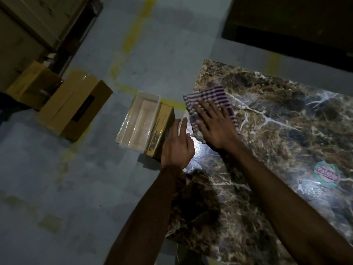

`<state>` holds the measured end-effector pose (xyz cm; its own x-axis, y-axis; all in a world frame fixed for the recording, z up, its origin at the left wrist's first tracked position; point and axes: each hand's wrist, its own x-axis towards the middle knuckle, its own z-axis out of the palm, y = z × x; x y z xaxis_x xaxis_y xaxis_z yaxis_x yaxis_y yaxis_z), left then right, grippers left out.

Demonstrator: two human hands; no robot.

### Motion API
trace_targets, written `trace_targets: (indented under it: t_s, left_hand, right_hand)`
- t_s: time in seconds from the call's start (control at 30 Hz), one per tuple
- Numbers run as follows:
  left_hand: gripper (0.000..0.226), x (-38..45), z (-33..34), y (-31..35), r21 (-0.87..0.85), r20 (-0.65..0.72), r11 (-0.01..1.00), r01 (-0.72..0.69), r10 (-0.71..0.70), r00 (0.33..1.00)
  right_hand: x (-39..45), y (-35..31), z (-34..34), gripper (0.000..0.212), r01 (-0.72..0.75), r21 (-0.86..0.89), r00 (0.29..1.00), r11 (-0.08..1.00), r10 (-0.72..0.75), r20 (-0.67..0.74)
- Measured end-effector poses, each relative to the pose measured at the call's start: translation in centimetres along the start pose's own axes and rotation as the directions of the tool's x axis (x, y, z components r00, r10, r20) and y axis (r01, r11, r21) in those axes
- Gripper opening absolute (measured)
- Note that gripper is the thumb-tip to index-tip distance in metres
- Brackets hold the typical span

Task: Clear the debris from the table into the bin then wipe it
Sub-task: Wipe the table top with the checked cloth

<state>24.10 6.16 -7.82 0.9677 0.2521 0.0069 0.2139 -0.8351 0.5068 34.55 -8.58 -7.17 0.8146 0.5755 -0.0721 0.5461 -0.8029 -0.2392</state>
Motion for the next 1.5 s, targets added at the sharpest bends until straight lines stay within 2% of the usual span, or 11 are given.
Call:
trace_targets:
  t_s: [0.23,0.3,0.47,0.6,0.7,0.77,0.9,1.03,1.2,1.4,1.5]
  left_hand:
    - [0.054,-0.1,0.7,-0.7,-0.005,-0.064,0.996,-0.086,0.086,0.994]
    - [0.055,0.0,0.8,-0.8,-0.017,-0.071,0.995,-0.098,0.097,0.993]
    - [0.054,-0.1,0.8,-0.9,-0.034,-0.053,0.995,-0.094,0.092,0.994]
    - [0.055,0.1,0.6,-0.6,-0.014,-0.055,0.993,-0.116,0.115,0.992]
    - [0.055,0.0,0.6,-0.7,-0.017,-0.065,0.992,-0.125,0.124,0.990]
    - [0.055,0.1,0.6,-0.6,-0.017,-0.097,0.990,-0.137,0.134,0.986]
    - [0.052,0.0,0.8,-0.8,-0.030,-0.154,0.984,-0.178,0.171,0.973]
    - [0.054,0.1,1.0,-1.0,-0.014,-0.144,0.978,-0.209,0.205,0.968]
    - [0.056,0.0,0.8,-0.9,-0.014,-0.132,0.983,-0.181,0.178,0.975]
    - [0.052,-0.1,0.7,-0.8,-0.051,-0.197,0.974,-0.223,0.209,0.958]
    - [0.051,-0.1,0.0,-0.5,-0.067,-0.220,0.965,-0.252,0.232,0.947]
  right_hand:
    - [5.3,0.5,-1.2,0.058,-0.273,0.096,0.956,0.957,0.281,-0.081]
    - [5.6,-1.2,-0.9,0.059,-0.238,0.089,0.967,0.967,0.245,-0.074]
    - [0.4,-0.7,0.0,0.056,0.012,0.014,1.000,1.000,-0.012,-0.006]
    - [2.2,2.8,-1.1,0.058,-0.172,0.050,0.984,0.984,0.174,-0.037]
    - [5.3,1.5,-1.4,0.058,-0.268,0.082,0.960,0.960,0.273,-0.059]
    - [5.5,-0.2,-1.1,0.060,-0.236,0.072,0.970,0.969,0.240,-0.045]
    - [1.0,-1.0,0.1,0.057,-0.031,-0.001,0.999,1.000,0.031,-0.008]
    - [0.0,1.8,-0.8,0.059,-0.131,0.034,0.991,0.991,0.132,-0.012]
    - [7.0,2.7,-1.8,0.061,-0.286,0.094,0.955,0.954,0.291,-0.049]
    - [3.0,0.4,-0.8,0.059,-0.056,0.033,0.998,0.998,0.056,0.022]
    - [0.4,2.4,-2.1,0.057,-0.171,0.083,0.985,0.982,0.170,0.021]
